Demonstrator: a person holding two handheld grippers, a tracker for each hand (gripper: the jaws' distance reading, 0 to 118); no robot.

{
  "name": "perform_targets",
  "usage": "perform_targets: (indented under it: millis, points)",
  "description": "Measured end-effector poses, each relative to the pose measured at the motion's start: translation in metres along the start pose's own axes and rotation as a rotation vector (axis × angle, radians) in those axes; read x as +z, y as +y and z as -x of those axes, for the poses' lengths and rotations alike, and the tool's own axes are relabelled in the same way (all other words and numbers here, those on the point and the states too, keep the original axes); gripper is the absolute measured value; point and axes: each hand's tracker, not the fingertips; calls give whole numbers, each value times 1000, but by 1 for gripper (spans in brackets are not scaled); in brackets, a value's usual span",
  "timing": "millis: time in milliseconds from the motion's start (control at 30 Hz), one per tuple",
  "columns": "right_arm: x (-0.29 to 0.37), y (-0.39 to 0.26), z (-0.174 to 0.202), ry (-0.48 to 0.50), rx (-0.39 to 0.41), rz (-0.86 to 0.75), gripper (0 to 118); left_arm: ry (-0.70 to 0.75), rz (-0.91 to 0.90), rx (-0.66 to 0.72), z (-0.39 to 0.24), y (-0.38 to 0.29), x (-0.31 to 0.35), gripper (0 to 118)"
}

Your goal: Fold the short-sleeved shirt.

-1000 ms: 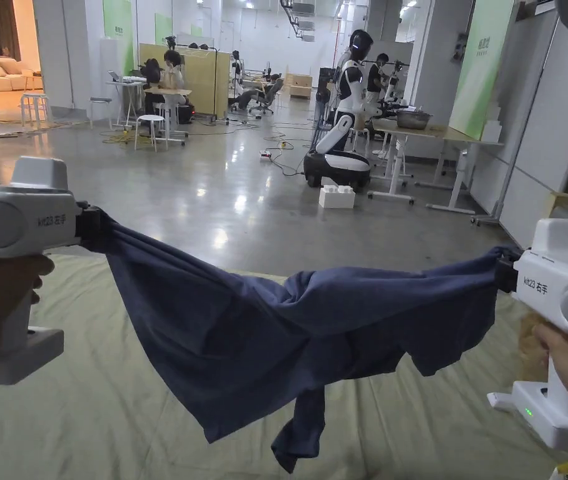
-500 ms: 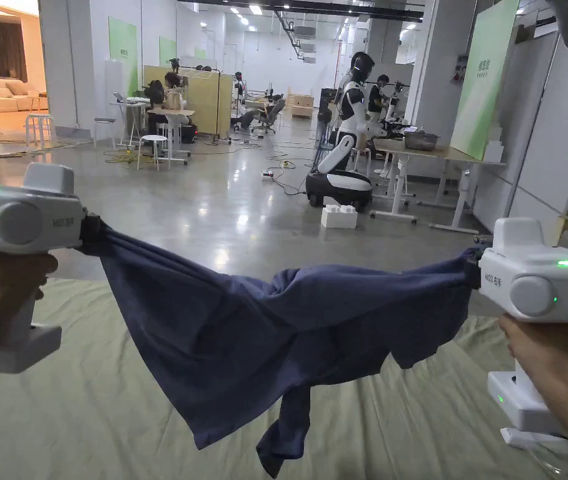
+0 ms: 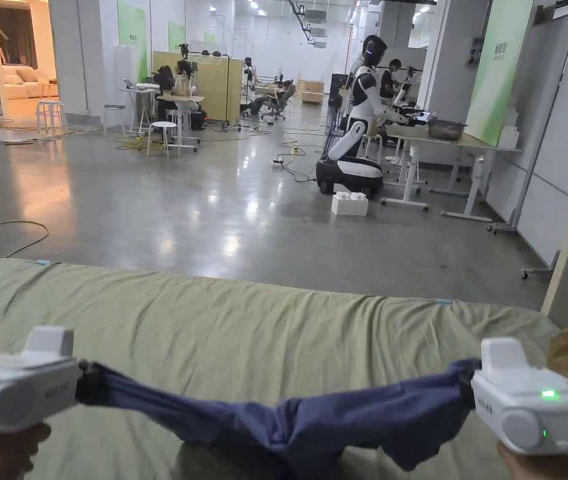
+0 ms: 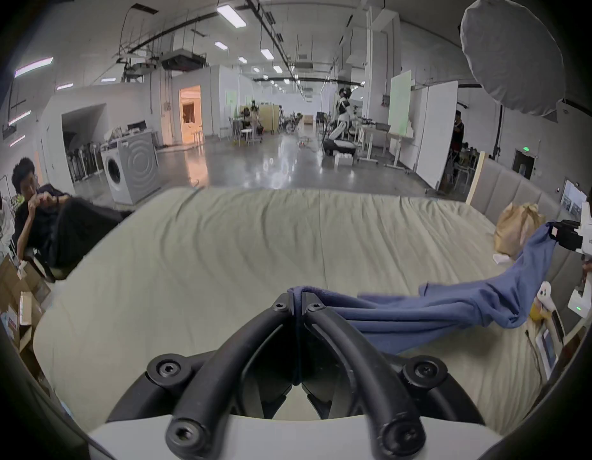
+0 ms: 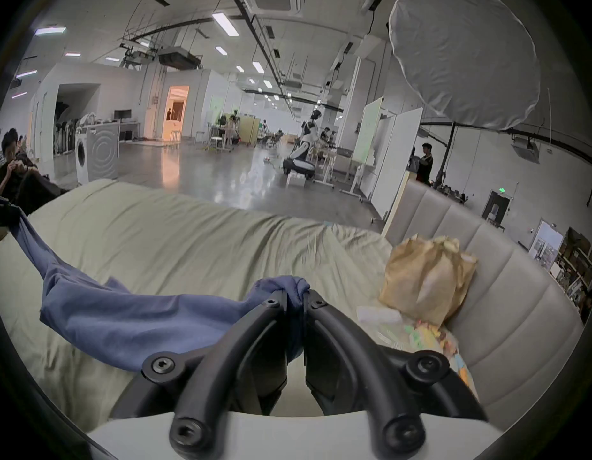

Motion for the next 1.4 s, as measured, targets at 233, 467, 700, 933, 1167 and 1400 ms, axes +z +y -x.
perform_targets:
  millis: [233,467,700,933,1167,1400]
  points:
    - [48,-100,20,40,-17,78,8,-17,75,22,14,-105,34,3]
    - [80,-176,43,37,-12,177,8,14,213,64,8,-184,68,3]
    - [93,-205,53,-8,-23,225,70,5,254,23,-4,-208,66,45]
    - [124,-162,66,-8,-161,10,80,7,65,-154,-39,-180,83,67]
    - [141,-116,98,42,-230,-159,83,-4,-197,-38,-73,-136,102,62]
    - [154,-96,123,41,-189,-287,6,-18,-309,-98,-104,-122,117,10]
